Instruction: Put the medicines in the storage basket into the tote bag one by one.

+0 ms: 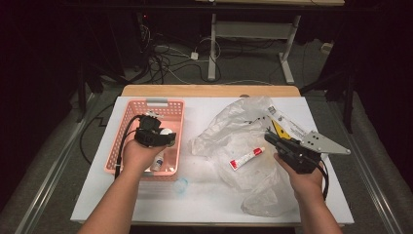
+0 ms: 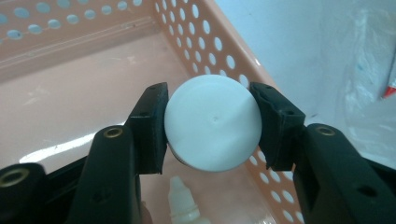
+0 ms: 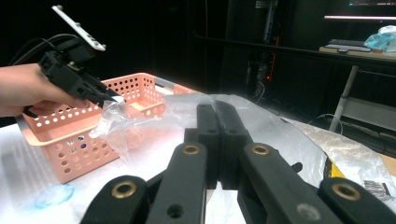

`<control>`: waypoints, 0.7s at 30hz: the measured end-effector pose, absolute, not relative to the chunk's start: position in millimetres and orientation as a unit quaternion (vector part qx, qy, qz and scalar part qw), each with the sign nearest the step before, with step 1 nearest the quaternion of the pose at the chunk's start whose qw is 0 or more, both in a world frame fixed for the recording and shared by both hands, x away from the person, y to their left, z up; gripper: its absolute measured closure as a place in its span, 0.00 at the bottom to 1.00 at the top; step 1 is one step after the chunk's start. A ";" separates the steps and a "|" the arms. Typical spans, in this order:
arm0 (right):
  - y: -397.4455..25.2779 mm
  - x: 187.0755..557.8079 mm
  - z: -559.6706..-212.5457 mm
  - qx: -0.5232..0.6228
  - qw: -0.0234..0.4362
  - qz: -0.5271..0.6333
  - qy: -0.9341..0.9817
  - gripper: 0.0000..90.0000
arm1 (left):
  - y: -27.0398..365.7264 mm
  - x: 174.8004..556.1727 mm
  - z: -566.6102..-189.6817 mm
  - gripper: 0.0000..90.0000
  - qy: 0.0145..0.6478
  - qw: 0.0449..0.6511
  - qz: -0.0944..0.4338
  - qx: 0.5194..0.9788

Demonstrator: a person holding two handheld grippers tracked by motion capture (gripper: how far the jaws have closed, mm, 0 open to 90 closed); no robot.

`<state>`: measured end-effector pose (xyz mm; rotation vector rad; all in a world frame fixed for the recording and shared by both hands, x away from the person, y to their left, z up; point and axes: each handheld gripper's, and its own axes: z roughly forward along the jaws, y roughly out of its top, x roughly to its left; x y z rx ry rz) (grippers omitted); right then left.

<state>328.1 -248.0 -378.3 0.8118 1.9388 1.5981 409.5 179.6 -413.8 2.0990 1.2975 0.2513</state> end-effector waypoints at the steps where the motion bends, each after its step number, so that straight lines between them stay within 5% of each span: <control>1: -248.1 328.0 -378.2 0.300 0.248 0.587 0.710 1.00 | 179.9 406.6 -412.6 0.54 0.492 0.325 0.099 0.802; 21: -244.8 328.5 -381.0 0.294 0.247 0.581 0.718 1.00 | 188.8 348.3 -412.0 0.54 0.464 0.382 0.136 0.787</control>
